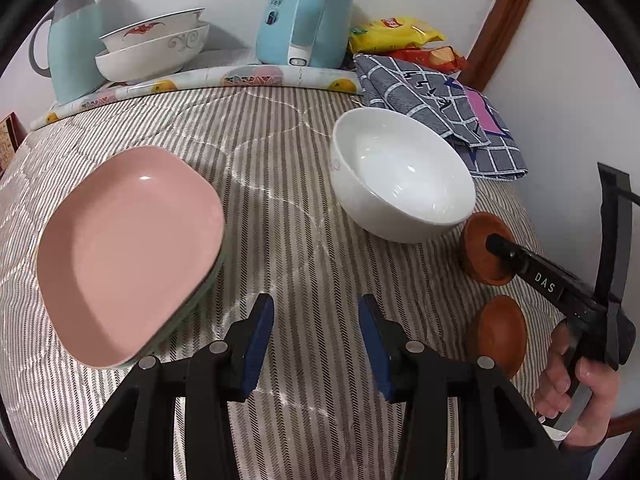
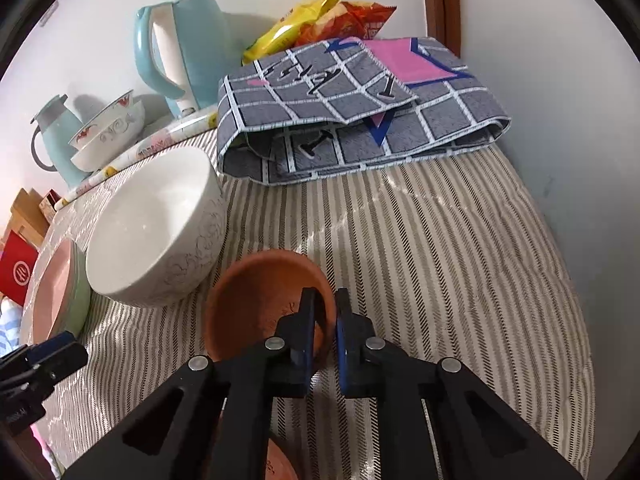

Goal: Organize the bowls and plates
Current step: 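Close the right tool on the brown bowl rim and lift it, then grasp the other brown bowl with the left tool while the right tool holds its bowl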

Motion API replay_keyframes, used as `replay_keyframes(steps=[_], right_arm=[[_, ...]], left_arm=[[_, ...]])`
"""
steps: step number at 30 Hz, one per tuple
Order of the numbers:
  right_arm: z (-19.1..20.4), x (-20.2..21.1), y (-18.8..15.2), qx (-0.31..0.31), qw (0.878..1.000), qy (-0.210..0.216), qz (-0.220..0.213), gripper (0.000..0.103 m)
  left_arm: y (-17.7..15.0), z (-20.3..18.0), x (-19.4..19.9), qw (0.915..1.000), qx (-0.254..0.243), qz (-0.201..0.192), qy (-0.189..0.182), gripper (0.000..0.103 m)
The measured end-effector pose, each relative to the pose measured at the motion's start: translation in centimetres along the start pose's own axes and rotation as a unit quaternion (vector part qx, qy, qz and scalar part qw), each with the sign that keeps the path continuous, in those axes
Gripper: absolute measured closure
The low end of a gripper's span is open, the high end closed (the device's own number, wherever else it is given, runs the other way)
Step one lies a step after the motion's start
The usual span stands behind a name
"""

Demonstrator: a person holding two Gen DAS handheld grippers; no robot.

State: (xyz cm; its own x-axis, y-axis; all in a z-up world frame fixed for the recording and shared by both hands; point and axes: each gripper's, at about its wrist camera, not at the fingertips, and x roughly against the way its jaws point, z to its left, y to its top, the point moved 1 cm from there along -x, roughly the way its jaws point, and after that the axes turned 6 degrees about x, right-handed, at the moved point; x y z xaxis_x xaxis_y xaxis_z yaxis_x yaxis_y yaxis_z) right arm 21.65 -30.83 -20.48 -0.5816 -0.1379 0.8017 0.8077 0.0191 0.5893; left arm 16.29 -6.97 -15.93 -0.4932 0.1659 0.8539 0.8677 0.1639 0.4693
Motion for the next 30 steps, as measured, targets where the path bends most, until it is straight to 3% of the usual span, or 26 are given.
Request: replay_keyframes(steps=[13, 28, 30], right_arm=[[-2.4, 4.0, 0.5, -0.015, 0.998, -0.035, -0.043, 0.094], [-7.4, 7.3, -3.7, -0.067, 0.995, -0.068, -0.043, 0.094], [-7.8, 7.7, -4.3, -0.071, 0.994, -0.072, -0.041, 0.094]], left_arm=[[-1.4, -4.6, -0.2, 0.9984, -0.033, 0.009, -0.044, 0.061], [-3.2, -9.6, -2.7, 0.9918, -0.083, 0.049, -0.085, 0.061], [-3.4, -10.0, -3.2, 0.9912, -0.086, 0.051, -0.087, 0.068]])
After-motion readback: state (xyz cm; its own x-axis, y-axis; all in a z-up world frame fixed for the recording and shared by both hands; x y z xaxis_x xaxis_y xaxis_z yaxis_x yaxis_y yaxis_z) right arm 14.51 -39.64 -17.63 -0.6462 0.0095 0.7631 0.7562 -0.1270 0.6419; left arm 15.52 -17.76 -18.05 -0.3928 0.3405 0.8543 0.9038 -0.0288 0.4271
